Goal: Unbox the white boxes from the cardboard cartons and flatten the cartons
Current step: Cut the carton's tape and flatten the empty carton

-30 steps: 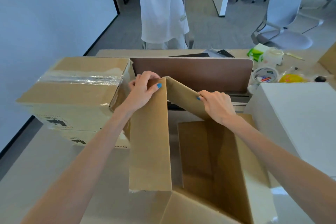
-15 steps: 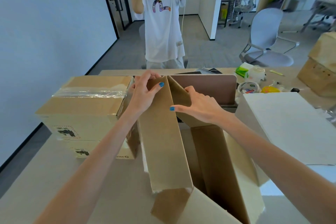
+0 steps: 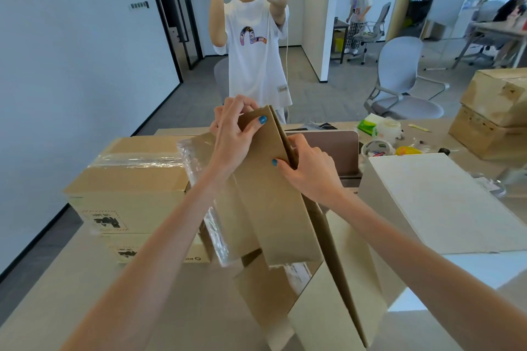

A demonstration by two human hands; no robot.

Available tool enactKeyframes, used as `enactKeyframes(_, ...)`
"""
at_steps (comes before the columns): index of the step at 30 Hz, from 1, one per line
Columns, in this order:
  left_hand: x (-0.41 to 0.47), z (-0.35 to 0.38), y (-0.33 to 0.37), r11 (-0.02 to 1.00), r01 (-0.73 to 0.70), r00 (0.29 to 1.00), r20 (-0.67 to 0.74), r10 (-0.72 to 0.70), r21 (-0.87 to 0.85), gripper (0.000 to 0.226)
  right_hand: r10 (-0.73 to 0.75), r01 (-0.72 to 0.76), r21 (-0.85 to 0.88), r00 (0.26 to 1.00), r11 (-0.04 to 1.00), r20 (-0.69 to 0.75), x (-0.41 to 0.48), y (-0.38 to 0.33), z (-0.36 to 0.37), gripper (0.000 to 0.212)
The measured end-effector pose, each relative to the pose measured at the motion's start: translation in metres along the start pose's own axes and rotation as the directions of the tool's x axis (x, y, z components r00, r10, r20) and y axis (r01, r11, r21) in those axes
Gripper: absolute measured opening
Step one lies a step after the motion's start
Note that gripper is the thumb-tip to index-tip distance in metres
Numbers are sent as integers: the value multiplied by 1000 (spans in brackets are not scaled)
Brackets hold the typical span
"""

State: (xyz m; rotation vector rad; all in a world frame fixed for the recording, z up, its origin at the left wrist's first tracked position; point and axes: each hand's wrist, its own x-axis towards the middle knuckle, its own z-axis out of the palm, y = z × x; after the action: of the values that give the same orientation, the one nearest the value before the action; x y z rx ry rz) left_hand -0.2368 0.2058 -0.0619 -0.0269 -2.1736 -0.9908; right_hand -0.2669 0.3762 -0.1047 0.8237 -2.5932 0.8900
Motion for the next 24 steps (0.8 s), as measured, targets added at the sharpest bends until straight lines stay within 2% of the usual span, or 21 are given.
enactKeyframes(6, 3, 5, 6, 998, -57, 996, -66, 58, 16, 17, 31, -26, 69, 997, 997, -77, -7, -4, 5, 30)
enactKeyframes(9, 3, 0, 4, 996, -72, 995, -72, 68, -52, 33, 44, -38, 76, 995, 996, -90, -8, -6, 9, 28)
enactKeyframes(11, 6, -9, -1, 996, -88, 996, -27, 88, -13, 43, 48, -38, 92, 993, 995, -107, -11, -5, 9, 26)
enactKeyframes(14, 6, -28, -15, 973, -145, 988, 69, 135, 180, 37, 58, -37, 151, 988, 988, -140, -15, 2, 3, 23)
enactKeyframes(17, 5, -50, -32, 953, -131, 979, 186, 81, 274, 32, 61, -20, 262, 987, 965, -149, -19, 10, -3, 21)
enactKeyframes(20, 4, -63, -37, 949, -132, 947, 318, 36, 286, 44, 62, -18, 339, 991, 941, -118, -20, 13, -8, 22)
enactKeyframes(24, 3, -72, -32, 956, -140, 959, 274, 66, 259, 37, 66, -25, 406, 994, 913, -88, -23, 9, -13, 26)
